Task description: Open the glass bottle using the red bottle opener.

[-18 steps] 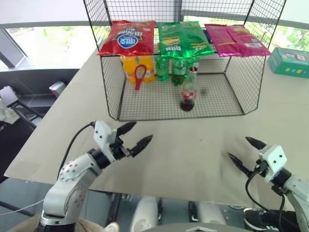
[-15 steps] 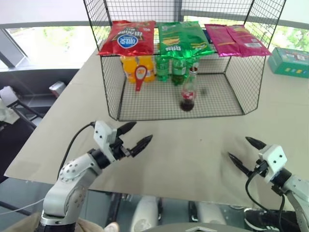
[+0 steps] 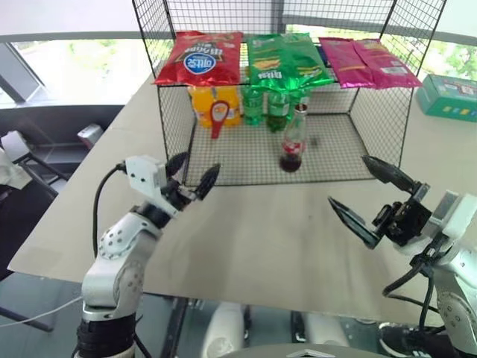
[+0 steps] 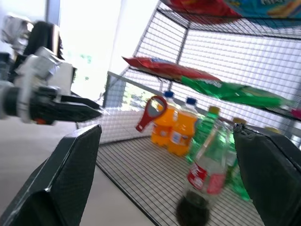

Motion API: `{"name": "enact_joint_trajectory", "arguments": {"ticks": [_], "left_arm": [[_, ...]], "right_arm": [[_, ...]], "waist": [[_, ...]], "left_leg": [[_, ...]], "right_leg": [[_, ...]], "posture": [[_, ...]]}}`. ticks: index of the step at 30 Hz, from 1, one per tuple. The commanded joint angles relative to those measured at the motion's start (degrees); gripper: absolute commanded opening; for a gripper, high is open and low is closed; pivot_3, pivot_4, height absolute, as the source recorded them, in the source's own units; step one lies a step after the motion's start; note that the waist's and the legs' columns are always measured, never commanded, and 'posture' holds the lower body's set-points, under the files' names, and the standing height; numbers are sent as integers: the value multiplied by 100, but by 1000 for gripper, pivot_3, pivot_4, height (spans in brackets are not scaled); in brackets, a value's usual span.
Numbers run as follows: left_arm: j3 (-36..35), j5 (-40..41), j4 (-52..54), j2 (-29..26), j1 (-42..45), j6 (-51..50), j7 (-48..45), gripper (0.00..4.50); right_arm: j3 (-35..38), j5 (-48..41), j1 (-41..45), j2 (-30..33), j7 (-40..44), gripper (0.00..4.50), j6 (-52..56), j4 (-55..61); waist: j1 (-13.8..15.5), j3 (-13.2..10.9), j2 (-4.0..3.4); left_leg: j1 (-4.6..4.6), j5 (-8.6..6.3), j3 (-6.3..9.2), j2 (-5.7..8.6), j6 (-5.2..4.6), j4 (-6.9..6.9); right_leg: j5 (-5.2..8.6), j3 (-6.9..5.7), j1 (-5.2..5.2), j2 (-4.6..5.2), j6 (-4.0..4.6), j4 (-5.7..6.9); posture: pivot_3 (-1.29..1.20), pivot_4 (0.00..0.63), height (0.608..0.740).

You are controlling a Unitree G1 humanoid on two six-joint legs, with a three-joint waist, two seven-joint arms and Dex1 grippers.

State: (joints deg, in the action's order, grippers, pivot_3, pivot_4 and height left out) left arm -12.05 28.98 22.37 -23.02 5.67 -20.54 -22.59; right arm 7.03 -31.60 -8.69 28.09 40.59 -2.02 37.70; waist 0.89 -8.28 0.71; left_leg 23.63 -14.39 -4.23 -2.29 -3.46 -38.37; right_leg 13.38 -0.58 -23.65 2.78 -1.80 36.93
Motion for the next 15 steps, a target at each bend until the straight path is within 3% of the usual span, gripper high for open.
{"name": "enact_joint_trajectory", "arguments": {"ticks": [1, 15], "left_arm": [[22, -213, -62, -14, 449, -110, 299, 4473], [254, -961, -1177, -120, 1858, -469, 590, 4473]], "right_arm": [[45, -67, 18, 63, 72, 4500, -7, 104], [-367, 301, 355, -152, -268, 4500, 167, 126]], "waist": [[0, -1, 1], [-5, -1, 2]], "left_leg": [[0, 0, 0, 1, 0, 0], [-1, 1, 3, 2, 2, 0]], "right_leg": [[0, 0, 0, 0, 0, 0], [-12, -3, 0, -6, -21, 1]], "posture": [[0, 150, 740], [0, 150, 740]]}}
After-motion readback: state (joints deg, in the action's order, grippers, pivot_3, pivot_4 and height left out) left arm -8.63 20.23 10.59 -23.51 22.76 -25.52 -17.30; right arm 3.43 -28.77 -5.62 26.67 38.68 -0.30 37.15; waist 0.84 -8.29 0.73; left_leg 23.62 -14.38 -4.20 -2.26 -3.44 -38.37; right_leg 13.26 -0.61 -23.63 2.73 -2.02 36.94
